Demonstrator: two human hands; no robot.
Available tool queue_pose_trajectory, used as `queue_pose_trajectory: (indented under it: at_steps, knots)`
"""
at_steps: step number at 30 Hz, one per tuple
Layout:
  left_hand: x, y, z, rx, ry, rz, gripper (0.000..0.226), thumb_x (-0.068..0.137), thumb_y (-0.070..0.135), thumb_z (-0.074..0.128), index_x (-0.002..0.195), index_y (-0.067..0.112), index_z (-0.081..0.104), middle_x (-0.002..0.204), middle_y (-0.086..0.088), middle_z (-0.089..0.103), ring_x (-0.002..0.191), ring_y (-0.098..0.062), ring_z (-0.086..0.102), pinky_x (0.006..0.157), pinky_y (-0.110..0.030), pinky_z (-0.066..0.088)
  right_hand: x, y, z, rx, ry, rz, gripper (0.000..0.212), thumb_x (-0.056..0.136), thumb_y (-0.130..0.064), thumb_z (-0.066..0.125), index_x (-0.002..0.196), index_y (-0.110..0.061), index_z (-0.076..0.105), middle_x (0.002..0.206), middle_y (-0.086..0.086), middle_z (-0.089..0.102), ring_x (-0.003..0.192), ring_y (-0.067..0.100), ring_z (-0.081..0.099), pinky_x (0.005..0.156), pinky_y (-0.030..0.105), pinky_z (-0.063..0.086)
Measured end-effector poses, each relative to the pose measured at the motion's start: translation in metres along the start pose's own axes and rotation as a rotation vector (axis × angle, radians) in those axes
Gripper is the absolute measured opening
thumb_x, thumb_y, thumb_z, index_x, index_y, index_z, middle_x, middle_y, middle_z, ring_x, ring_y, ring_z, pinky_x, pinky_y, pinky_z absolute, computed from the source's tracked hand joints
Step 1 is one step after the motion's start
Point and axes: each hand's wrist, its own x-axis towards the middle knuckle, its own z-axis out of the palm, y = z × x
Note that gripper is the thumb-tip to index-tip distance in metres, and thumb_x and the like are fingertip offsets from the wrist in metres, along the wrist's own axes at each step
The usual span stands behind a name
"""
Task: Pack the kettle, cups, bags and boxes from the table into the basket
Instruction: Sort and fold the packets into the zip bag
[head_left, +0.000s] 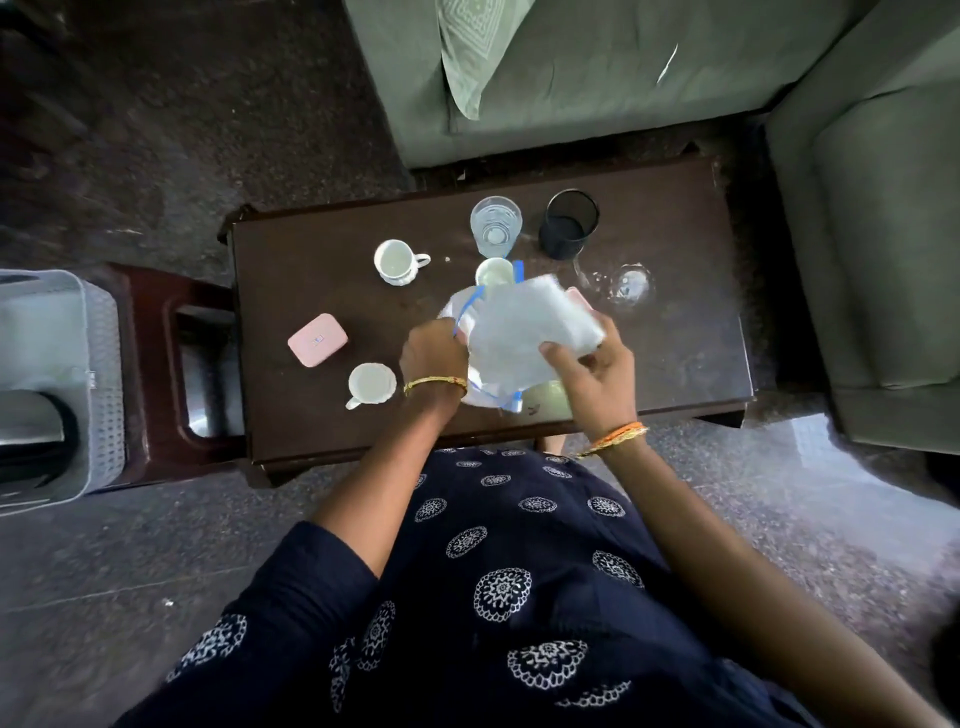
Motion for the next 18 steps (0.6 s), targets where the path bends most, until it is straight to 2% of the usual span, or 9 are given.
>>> queue_pose_trajectory:
  at_steps: [3,6,8,11,14,18]
  knots:
    - [-0.011,0.011,0.010,0.102,0.022,-0.002,0.019,0.086,0.009,0.046,0.083,0.001,0.063,0.092,-0.025,0.066,0.087,-0.045,0.061,0.064,-0.038,0.043,0.023,0.004,-0.045,0.394,0.041,0.220,0.017,0.062,-0.010,0.056,0.078,-0.007,0.061,0.073,0.002,0.061,0.067,0.017,0.055,0.062,0.025,0.045]
    - [-0.021,0.022,0.022,0.175,0.049,0.026,0.019,0.089,0.010,0.047,0.089,0.003,0.064,0.094,-0.022,0.068,0.090,-0.042,0.062,0.069,-0.041,0.049,0.045,0.013,-0.085,0.658,-0.088,0.404,0.028,0.065,-0.020,0.048,0.080,-0.014,0.070,0.074,0.004,0.067,0.066,0.023,0.063,0.063,0.031,0.052]
    - [-0.026,0.033,0.031,0.177,0.058,0.041,0.018,0.088,0.010,0.048,0.089,0.002,0.065,0.094,-0.022,0.068,0.090,-0.041,0.063,0.067,-0.040,0.048,0.059,0.023,-0.106,0.693,-0.088,0.388,0.032,0.069,-0.022,0.043,0.081,-0.020,0.073,0.075,0.002,0.070,0.065,0.020,0.066,0.061,0.032,0.054]
    - [-0.029,0.060,0.047,0.152,0.029,0.047,0.018,0.087,0.010,0.048,0.089,0.000,0.064,0.095,-0.024,0.067,0.094,-0.043,0.061,0.067,-0.041,0.047,0.076,0.035,-0.129,0.660,-0.033,0.413,0.033,0.066,-0.023,0.043,0.087,-0.017,0.068,0.075,0.003,0.068,0.067,0.022,0.063,0.060,0.030,0.053]
    - [-0.033,0.096,0.063,0.160,-0.026,0.060,0.020,0.087,0.011,0.049,0.097,-0.001,0.063,0.101,-0.026,0.066,0.099,-0.045,0.060,0.074,-0.045,0.050,0.088,0.046,-0.155,0.595,0.069,0.461,0.032,0.063,-0.026,0.047,0.089,-0.016,0.063,0.081,0.005,0.063,0.073,0.024,0.059,0.064,0.030,0.052]
    - [-0.041,0.139,0.085,0.132,-0.083,0.089,0.023,0.086,0.009,0.050,0.104,0.001,0.063,0.104,-0.025,0.066,0.099,-0.045,0.060,0.074,-0.044,0.051,0.092,0.058,-0.193,0.566,0.139,0.498,0.038,0.064,-0.028,0.050,0.098,-0.013,0.060,0.086,0.007,0.059,0.075,0.025,0.057,0.065,0.029,0.051]
